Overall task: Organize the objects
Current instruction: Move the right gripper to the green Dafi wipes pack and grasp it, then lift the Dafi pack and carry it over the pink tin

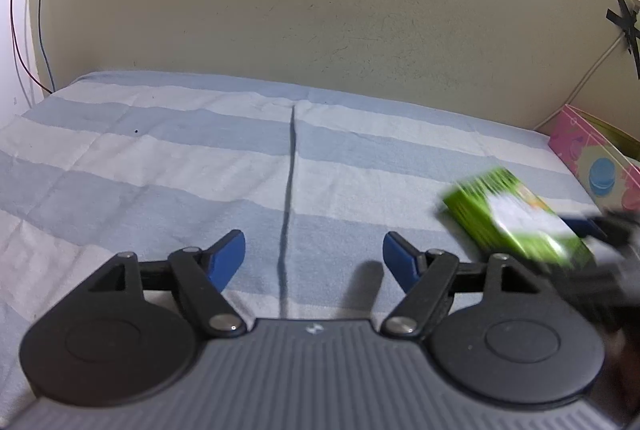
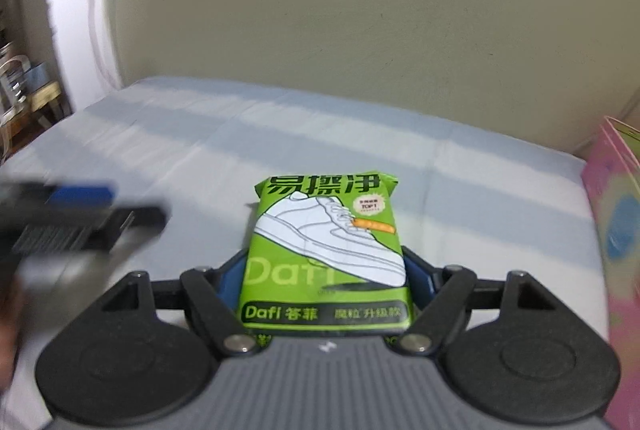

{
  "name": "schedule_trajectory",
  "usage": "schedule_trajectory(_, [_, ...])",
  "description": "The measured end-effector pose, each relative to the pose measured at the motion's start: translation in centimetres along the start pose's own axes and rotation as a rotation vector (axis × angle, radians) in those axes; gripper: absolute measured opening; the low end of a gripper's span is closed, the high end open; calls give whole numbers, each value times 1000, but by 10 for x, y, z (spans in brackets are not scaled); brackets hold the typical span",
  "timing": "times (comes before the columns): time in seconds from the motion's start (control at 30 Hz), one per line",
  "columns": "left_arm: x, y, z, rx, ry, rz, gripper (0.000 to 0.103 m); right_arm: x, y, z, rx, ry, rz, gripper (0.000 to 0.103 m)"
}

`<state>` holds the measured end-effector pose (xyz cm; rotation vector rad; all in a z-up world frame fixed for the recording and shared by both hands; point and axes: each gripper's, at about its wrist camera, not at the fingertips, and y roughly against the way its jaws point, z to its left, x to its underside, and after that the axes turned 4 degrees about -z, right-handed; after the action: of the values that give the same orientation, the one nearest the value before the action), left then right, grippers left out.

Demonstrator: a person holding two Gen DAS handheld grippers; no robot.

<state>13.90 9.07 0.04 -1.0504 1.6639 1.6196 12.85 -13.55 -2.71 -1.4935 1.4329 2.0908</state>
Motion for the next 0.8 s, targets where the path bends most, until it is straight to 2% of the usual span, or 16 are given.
schedule_trajectory(0.3, [3,2,-6,-23,-24,-1,78,58,93,-10,-40,39,18,76])
schedule_trajectory(0.47, [0,0,-14,-36,-71,7,78,88,143,-26,21,118,36,77])
schedule_trajectory(0.5, [0,0,-16,-20,-82,8,78,92,152,-29,43,126,38,81])
schedule_trajectory(0.53, [1,1,-17,-2,-90,7,78,96,160,-34,87,136,34,92])
schedule_trajectory(0.6, [3,8,-23,12,-117,-6,78,109,177,-43,201,152,25,102])
schedule_trajectory(0.63, [4,12,-28,26,-116,-4,78,115,185,-50,252,148,17,102])
schedule_trajectory(0.67, [4,17,-33,73,-98,8,78,120,192,-56,284,131,13,102])
schedule_trajectory(0.73, [5,28,-49,202,-56,35,78,130,206,-69,342,62,-6,102])
schedule_trajectory(0.8, [4,41,-76,330,-60,59,78,138,217,-81,385,-17,-19,101])
